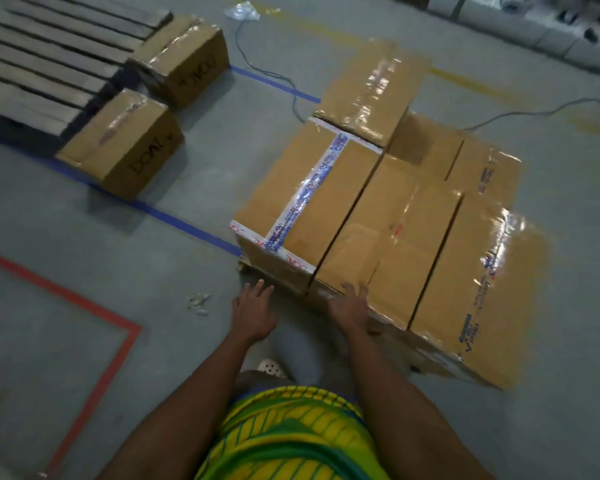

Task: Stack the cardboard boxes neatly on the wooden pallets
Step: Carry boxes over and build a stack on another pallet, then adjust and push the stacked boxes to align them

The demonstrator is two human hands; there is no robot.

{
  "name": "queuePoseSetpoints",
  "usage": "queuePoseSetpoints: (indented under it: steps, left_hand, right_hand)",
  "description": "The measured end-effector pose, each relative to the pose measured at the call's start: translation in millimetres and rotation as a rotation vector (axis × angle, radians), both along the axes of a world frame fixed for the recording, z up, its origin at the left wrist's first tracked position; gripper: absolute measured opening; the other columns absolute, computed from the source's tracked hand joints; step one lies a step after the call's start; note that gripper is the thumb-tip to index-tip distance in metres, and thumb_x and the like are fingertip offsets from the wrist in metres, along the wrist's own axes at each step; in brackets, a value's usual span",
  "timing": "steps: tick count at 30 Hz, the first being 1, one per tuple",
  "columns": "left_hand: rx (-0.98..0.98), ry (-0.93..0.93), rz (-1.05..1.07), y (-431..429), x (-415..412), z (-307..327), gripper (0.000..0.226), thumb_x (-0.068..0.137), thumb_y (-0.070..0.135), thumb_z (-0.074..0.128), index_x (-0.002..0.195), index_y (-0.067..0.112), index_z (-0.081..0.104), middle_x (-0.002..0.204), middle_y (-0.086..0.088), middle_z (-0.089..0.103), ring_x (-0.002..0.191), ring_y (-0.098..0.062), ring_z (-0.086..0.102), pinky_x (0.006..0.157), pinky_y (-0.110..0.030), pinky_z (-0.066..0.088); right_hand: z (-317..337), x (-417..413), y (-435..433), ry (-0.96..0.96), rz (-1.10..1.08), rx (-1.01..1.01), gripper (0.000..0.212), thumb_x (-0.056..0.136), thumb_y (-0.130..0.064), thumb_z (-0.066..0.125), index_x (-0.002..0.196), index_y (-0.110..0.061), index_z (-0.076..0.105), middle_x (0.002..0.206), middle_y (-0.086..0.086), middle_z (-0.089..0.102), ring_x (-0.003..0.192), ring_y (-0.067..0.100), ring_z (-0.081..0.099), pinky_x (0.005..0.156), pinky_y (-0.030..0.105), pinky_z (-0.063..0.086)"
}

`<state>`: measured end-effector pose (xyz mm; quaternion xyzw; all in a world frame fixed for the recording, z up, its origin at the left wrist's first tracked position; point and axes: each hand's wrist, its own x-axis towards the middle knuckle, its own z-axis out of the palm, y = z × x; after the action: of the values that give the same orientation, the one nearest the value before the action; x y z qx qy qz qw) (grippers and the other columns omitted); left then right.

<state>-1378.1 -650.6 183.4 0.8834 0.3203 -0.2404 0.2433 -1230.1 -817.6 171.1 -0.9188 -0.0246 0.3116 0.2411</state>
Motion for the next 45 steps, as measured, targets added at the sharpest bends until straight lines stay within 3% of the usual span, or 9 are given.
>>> queuePoseSetpoints:
  steps: [5, 9, 13, 16, 19, 29, 35, 39, 45]
  left_hand:
    - [0.118, -0.095, 0.184, 106, -29, 16, 0.069, 0.093, 0.038, 0.06, 0.155, 0.024, 0.034, 0.166, -0.005, 0.022, 0.151, -0.032, 0.019, 0.118, -0.048, 0.023]
    - [0.145, -0.148, 0.345, 186, -40, 13, 0.068, 0.091, 0.037, 0.063, 0.153, 0.022, 0.04, 0.164, -0.007, 0.027, 0.149, -0.033, 0.022, 0.117, -0.047, 0.024]
    - [0.139, -0.173, 0.476, 259, -51, -4, 0.065, 0.088, 0.032, 0.066, 0.149, 0.02, 0.046, 0.162, -0.008, 0.033, 0.147, -0.034, 0.027, 0.115, -0.049, 0.028]
    - [0.102, -0.123, 0.559, 322, -56, -13, 0.064, 0.088, 0.031, 0.066, 0.148, 0.021, 0.048, 0.161, -0.007, 0.034, 0.147, -0.033, 0.028, 0.114, -0.047, 0.028]
    - [0.082, -0.075, 0.67, 389, -64, -9, 0.065, 0.086, 0.038, 0.06, 0.148, 0.023, 0.049, 0.16, -0.007, 0.035, 0.146, -0.032, 0.029, 0.112, -0.047, 0.031]
    - [0.011, -0.234, 1.026, 610, -24, 8, 0.059, 0.09, 0.028, 0.068, 0.146, 0.023, 0.051, 0.156, -0.006, 0.041, 0.144, -0.027, 0.03, 0.113, -0.04, 0.03]
    - [-0.031, -0.202, 1.02, 783, 6, -49, 0.056, 0.093, 0.034, 0.065, 0.145, 0.022, 0.051, 0.151, -0.006, 0.047, 0.138, -0.03, 0.036, 0.111, -0.04, 0.034]
    - [-0.154, -0.145, 1.051, 899, 21, -80, 0.059, 0.092, 0.033, 0.067, 0.147, 0.021, 0.049, 0.15, -0.009, 0.049, 0.137, -0.033, 0.039, 0.111, -0.038, 0.031]
    - [-0.298, -0.117, 1.306, 1035, 44, -139, 0.048, 0.09, 0.028, 0.07, 0.135, 0.015, 0.06, 0.136, -0.014, 0.061, 0.126, -0.034, 0.055, 0.1, -0.039, 0.044]
  right_hand:
    - [9, -4, 122, -0.062, 0.173, 0.133, 0.052, 0.093, -0.023, 0.067, 0.142, -0.014, 0.055, 0.164, 0.01, 0.024, 0.146, 0.032, 0.031, 0.117, 0.04, 0.033]
    - [-4, -1, 214, -0.145, 0.309, 0.228, 0.041, 0.094, -0.027, 0.067, 0.131, -0.011, 0.064, 0.139, 0.016, 0.054, 0.131, 0.035, 0.047, 0.111, 0.04, 0.034]
    - [-33, -4, 311, -0.111, 0.375, 0.269, 0.049, 0.09, -0.042, 0.054, 0.122, -0.008, 0.069, 0.123, 0.018, 0.065, 0.117, 0.038, 0.057, 0.102, 0.041, 0.039]
    - [-57, -4, 393, -0.092, 0.436, 0.312, 0.056, 0.091, -0.05, 0.052, 0.119, -0.006, 0.071, 0.118, 0.019, 0.068, 0.113, 0.037, 0.061, 0.1, 0.043, 0.043]
    - [-56, 8, 485, 0.0, 0.473, 0.267, 0.043, 0.095, -0.039, 0.063, 0.12, -0.006, 0.07, 0.12, 0.021, 0.067, 0.116, 0.04, 0.059, 0.102, 0.046, 0.044]
    - [-7, 45, 755, -0.018, 0.662, 0.286, 0.034, 0.097, -0.033, 0.064, 0.125, -0.013, 0.069, 0.127, 0.016, 0.064, 0.122, 0.036, 0.054, 0.106, 0.04, 0.039]
    - [-39, 67, 912, -0.077, 0.857, 0.247, 0.036, 0.099, -0.038, 0.061, 0.128, -0.016, 0.067, 0.132, 0.009, 0.062, 0.126, 0.03, 0.05, 0.103, 0.036, 0.039]
    - [-54, 92, 1010, -0.068, 0.827, 0.16, 0.038, 0.1, -0.04, 0.059, 0.129, -0.017, 0.066, 0.135, 0.009, 0.061, 0.128, 0.029, 0.048, 0.102, 0.035, 0.039]
    - [-134, 136, 1153, -0.006, 0.777, 0.042, 0.053, 0.093, -0.056, 0.049, 0.12, -0.016, 0.071, 0.122, 0.011, 0.068, 0.118, 0.033, 0.057, 0.097, 0.03, 0.034]
